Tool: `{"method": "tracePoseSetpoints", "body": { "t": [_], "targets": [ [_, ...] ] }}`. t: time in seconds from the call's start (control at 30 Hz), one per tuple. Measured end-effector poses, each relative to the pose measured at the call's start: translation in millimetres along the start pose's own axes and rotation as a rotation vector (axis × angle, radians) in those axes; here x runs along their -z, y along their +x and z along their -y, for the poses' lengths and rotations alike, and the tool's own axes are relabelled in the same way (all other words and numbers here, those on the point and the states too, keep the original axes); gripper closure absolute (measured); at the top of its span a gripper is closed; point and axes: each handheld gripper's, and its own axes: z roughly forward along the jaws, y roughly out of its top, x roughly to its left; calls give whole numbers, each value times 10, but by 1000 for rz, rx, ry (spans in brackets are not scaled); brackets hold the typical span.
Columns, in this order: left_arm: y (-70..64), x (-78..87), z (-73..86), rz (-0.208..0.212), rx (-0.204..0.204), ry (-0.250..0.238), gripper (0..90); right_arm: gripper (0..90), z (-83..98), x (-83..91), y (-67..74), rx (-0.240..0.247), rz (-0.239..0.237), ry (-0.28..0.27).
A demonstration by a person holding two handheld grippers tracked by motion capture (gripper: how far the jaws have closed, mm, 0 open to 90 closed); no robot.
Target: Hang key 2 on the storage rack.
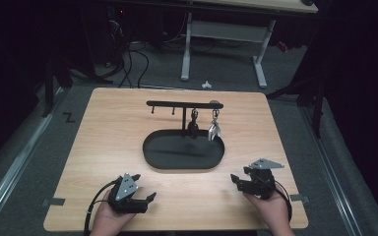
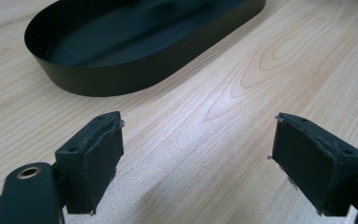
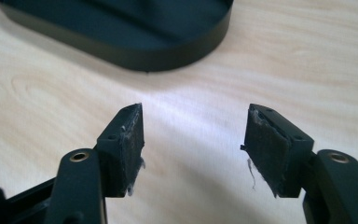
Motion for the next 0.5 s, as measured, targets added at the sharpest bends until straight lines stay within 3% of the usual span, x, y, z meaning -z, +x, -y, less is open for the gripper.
{"method": "tracePoseSetpoints", "body": {
  "t": [0.13,0.2,0.23,0.5],
  "targets": [
    [-13,-2,5,-5,4,3,167,366,206,57,13,7,12,-19],
    [-23,-19,11,-8,8,12,167,378,507,121,12,1,41,-57],
    [-26,-22,6,-8,7,13,167,373,571,133,0,-18,21,-43],
    [-119,-48,-56,6,-20,4,167,362,553,140,-29,-48,25,-70]
  ]
}}
